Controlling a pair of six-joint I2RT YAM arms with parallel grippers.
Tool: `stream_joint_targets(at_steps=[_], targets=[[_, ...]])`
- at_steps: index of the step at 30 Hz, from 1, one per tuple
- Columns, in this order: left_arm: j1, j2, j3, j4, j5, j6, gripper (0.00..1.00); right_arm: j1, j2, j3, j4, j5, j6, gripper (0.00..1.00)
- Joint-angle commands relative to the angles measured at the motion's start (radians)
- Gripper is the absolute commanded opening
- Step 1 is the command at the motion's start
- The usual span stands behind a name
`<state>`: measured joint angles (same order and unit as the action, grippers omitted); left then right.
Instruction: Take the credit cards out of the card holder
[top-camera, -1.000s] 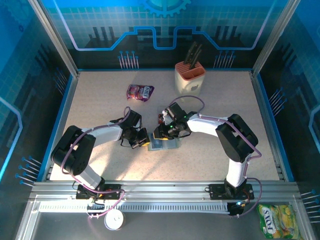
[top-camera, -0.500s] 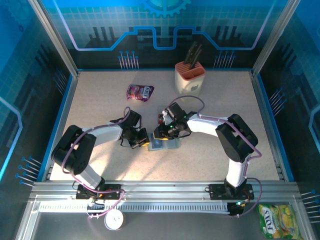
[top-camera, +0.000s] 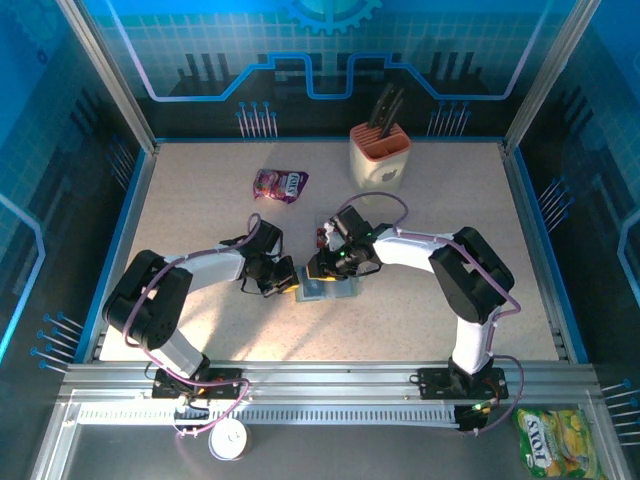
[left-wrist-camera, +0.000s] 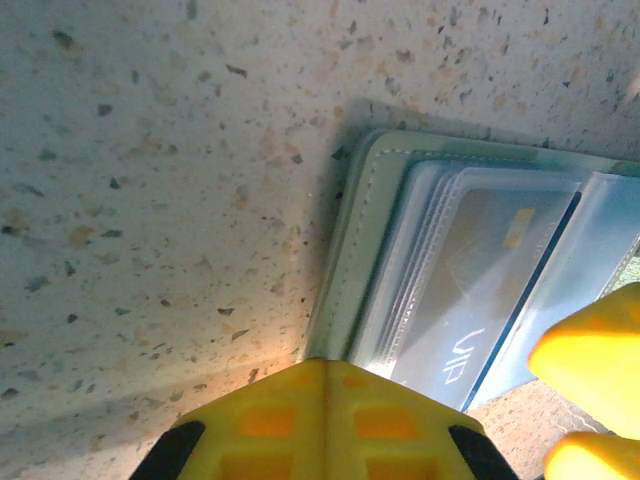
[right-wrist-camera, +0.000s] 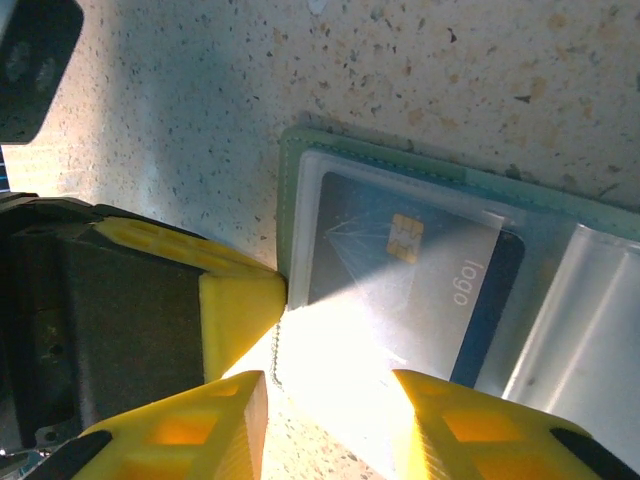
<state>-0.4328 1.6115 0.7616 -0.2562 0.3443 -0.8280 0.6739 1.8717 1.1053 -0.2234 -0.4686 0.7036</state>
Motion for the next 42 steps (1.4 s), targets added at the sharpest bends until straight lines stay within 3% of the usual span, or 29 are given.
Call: stream_joint_targets(at_steps=[1,10,26,42], targets=[[0.01,0.012,-0.016,-0.006,0.004,0.027,0.0,0.018,0.03,0.008,0.002,-0.032,0.008,0.38],[0.014,0.021,-0.015,-0.008,0.007,0.027,0.0,0.021,0.052,0.01,-0.008,-0.031,0.007,0.37],[0.01,-0.037,0.038,-0.02,0.039,0.009,0.0,0.016,-0.049,-0.029,0.002,0.012,-0.006,0.38],[-0.052,0.058,0.064,0.016,0.057,-0.003,0.0,0.003,-0.015,-0.031,-0.021,0.025,-0.003,0.38]])
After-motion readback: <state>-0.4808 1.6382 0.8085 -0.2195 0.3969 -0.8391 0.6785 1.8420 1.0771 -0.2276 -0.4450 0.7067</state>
